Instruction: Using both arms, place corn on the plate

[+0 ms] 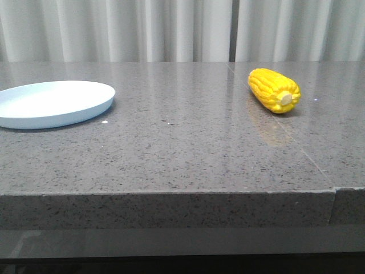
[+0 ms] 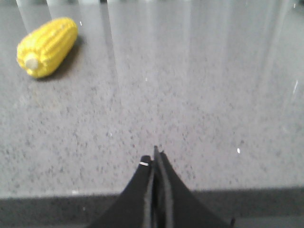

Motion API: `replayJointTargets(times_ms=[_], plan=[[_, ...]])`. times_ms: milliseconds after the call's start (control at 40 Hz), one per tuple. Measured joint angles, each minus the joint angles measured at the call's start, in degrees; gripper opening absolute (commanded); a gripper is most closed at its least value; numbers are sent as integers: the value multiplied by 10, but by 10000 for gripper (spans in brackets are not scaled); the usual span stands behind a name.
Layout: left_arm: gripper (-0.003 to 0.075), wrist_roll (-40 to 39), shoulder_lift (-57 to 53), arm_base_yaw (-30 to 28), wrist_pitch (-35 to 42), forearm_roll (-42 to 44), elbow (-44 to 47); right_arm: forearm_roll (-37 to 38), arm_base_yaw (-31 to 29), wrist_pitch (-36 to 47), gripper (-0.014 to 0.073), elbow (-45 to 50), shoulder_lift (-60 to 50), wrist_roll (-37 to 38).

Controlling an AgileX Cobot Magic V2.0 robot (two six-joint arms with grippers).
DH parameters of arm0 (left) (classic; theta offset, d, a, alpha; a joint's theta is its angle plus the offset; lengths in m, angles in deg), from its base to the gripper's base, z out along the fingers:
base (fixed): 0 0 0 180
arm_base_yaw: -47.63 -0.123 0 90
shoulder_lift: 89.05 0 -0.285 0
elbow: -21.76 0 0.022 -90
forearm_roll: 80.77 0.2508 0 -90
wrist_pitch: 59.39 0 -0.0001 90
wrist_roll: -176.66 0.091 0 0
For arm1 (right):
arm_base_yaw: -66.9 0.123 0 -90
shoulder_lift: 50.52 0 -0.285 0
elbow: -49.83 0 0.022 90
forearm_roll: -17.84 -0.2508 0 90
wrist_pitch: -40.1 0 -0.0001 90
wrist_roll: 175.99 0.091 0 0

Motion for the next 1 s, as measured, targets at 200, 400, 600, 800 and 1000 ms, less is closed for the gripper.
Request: replayJointTargets(times_ms=[200,400,600,800,1000], plan=[[-20,0,0,0,15,-1,-65,0,0,-2,-61,-76,0,0],[-20,0,22,0,-95,13,-196,0,0,-74,-61,-207,13,0],[-20,0,116,0,-161,42,-261,0,0,-113,-90,-304,109,0],[-19,0,161,0,-174,46,-268,0,0,-114,-89,-329,183,0],[139,0,161,0,-174,46,-269,0,0,-115,122,-329,186,0]])
